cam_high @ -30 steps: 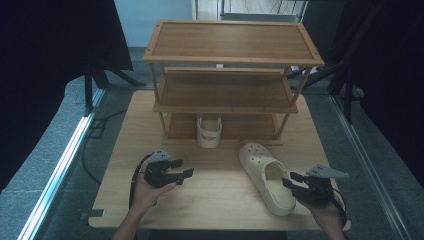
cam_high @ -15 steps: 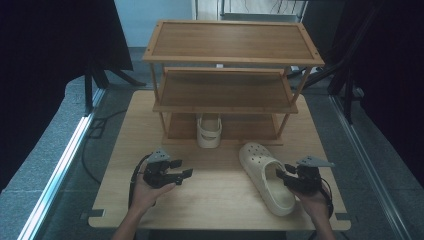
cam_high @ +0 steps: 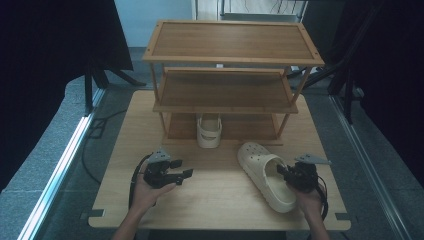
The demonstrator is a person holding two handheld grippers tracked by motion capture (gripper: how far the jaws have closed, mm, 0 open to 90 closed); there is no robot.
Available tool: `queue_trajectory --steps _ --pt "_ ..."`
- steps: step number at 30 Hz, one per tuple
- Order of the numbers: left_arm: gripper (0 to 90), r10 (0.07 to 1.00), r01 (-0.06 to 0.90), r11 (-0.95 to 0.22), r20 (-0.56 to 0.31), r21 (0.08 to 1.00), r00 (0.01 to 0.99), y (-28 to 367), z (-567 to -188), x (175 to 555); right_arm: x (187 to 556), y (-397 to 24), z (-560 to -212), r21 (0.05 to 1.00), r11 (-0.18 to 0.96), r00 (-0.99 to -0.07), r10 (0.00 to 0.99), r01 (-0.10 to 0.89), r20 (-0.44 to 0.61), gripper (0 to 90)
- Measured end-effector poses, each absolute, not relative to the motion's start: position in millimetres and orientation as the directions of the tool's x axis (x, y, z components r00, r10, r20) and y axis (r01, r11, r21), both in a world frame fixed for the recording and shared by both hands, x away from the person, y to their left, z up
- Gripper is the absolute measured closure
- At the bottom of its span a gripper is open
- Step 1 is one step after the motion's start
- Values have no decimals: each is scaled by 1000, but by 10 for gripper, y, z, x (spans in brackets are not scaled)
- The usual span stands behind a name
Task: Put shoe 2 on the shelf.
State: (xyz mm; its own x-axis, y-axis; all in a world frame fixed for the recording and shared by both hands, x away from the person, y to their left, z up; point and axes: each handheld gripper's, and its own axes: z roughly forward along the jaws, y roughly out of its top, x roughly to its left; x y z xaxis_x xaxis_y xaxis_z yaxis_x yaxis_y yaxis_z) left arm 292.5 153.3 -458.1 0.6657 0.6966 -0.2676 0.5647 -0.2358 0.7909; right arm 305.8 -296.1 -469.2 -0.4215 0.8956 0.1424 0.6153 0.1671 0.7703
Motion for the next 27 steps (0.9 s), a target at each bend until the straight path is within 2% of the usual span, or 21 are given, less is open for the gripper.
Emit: queue_trajectory --steps 9,13,27 --pt "395 696 566 -238 -267 789 666 1537 -4588 2931 3322 -2792 -4480 811 93 -382 909 577 167 783" --pt "395 697 566 -236 -268 790 665 1554 -4584 2931 3575 -2639 -4521 815 53 -354 915 576 191 781" --pt "395 695 565 -239 -268 790 667 1547 -4593 2932 3992 -2396 -4618 832 13 -281 944 554 173 780"
